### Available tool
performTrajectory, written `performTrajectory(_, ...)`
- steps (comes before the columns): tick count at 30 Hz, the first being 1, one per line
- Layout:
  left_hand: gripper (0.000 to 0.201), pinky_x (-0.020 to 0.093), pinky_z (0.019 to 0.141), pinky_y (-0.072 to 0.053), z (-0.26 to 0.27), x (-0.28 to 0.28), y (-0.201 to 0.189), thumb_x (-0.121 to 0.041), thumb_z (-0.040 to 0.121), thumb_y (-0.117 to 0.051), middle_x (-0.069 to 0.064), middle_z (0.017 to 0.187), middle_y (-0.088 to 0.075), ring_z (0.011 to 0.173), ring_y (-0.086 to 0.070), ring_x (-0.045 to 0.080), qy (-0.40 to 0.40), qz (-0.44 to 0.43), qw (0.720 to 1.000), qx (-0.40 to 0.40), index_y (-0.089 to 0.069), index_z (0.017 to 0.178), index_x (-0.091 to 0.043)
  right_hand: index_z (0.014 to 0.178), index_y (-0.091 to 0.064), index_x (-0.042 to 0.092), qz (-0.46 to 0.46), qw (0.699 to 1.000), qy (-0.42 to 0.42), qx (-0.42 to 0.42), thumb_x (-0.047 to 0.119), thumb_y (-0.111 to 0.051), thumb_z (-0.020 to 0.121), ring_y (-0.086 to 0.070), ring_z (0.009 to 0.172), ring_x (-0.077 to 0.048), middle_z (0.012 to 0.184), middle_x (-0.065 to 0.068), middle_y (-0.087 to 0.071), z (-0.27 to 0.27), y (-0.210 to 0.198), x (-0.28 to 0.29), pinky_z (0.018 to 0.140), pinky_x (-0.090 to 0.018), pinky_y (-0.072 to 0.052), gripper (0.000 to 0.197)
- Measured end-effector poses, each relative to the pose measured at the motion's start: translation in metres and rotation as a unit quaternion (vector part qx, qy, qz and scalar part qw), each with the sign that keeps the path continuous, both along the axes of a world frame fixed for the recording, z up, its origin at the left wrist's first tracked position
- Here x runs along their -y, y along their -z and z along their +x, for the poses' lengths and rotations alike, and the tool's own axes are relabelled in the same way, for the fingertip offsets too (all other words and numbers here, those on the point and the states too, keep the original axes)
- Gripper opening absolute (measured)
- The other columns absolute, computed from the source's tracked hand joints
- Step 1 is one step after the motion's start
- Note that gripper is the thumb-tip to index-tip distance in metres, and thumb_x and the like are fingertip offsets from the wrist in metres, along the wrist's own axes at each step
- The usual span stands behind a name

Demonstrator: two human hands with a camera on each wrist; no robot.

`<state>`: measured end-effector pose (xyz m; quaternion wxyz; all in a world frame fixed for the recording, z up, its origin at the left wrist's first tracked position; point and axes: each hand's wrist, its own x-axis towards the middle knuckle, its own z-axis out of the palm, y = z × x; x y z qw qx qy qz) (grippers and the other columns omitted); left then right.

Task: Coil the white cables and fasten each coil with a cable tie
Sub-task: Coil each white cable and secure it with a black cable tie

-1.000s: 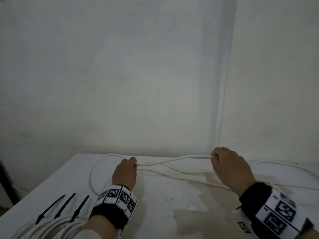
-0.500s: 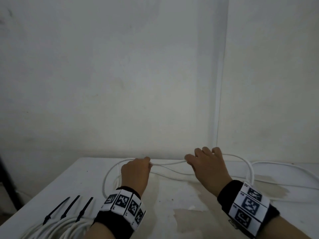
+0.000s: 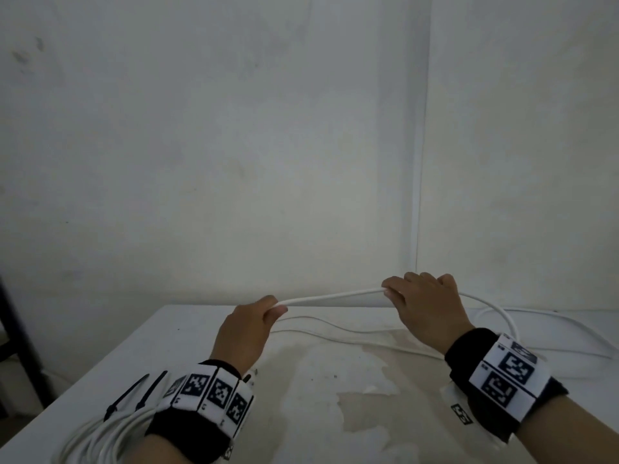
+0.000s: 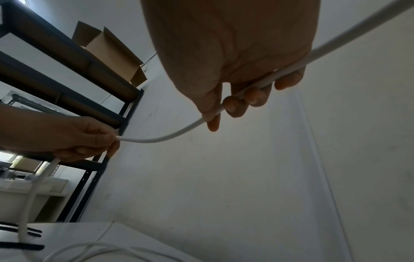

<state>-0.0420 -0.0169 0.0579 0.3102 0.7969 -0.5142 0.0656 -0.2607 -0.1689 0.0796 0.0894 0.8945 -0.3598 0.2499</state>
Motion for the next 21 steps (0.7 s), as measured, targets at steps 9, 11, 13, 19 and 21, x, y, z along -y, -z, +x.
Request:
performTrajectory(9, 0.027, 0.020, 0.050, -0.028, 0.003, -0.019, -0.007, -0.030, 0.097, -0.041, -0.005, 0.054, -0.041, 0.050, -0.035, 0.011, 0.010, -0.056, 0.995, -0.084, -0.054, 0.075, -0.023, 0.111, -0.053, 0.026, 0.016, 0.997, 0.075, 0.013, 0.033, -0.025, 0.100, -0.048, 0.082, -0.020, 0.086, 0.005, -0.051, -0.015, -0.017, 0.012, 0.072, -0.031, -0.023, 0.030)
performTrajectory(11, 0.023, 0.018, 0.048, -0.030, 0.005, -0.020, -0.009, -0.028, 0.098, -0.040, -0.005, 0.056, -0.042, 0.051, -0.034, 0.010, 0.015, -0.056, 0.995, -0.076, -0.055, 0.081, -0.020, 0.110, -0.053, 0.024, 0.022, 0.995, 0.096, 0.027, 0.032, -0.026, 0.100, -0.043, 0.075, -0.020, 0.082, 0.005, -0.046, -0.017, -0.018, 0.013, 0.071, -0.031, -0.025, 0.030)
performTrajectory(13, 0.020, 0.015, 0.049, -0.034, 0.005, -0.018, -0.009, -0.024, 0.098, -0.039, -0.006, 0.059, -0.042, 0.052, -0.034, 0.008, 0.021, -0.052, 0.996, -0.068, -0.055, 0.088, -0.017, 0.109, -0.053, 0.022, 0.026, 0.993, 0.107, 0.030, 0.031, -0.026, 0.099, -0.045, 0.075, -0.021, 0.083, 0.004, -0.048, -0.017, -0.019, 0.011, 0.070, -0.031, -0.027, 0.030)
performTrajectory(19, 0.023, 0.018, 0.056, -0.033, 0.021, -0.019, 0.010, -0.022, 0.098, -0.040, -0.002, 0.068, -0.049, 0.065, -0.047, 0.016, -0.022, 0.019, 0.996, -0.089, -0.056, 0.088, -0.009, 0.109, -0.053, 0.019, 0.055, 0.986, 0.121, 0.101, 0.029, -0.028, 0.099, -0.057, 0.084, -0.028, 0.095, -0.004, -0.060, -0.032, -0.017, 0.019, 0.071, -0.032, -0.031, 0.029)
performTrajectory(21, 0.024, 0.019, 0.058, -0.036, 0.027, -0.021, 0.015, -0.021, 0.097, -0.042, -0.001, 0.068, -0.052, 0.069, -0.052, 0.018, -0.024, 0.021, 0.993, -0.113, -0.053, 0.078, -0.013, 0.109, -0.053, 0.019, 0.070, 0.982, 0.136, 0.107, 0.029, -0.028, 0.099, -0.056, 0.084, -0.028, 0.096, -0.005, -0.059, -0.039, -0.016, 0.025, 0.072, -0.032, -0.032, 0.029)
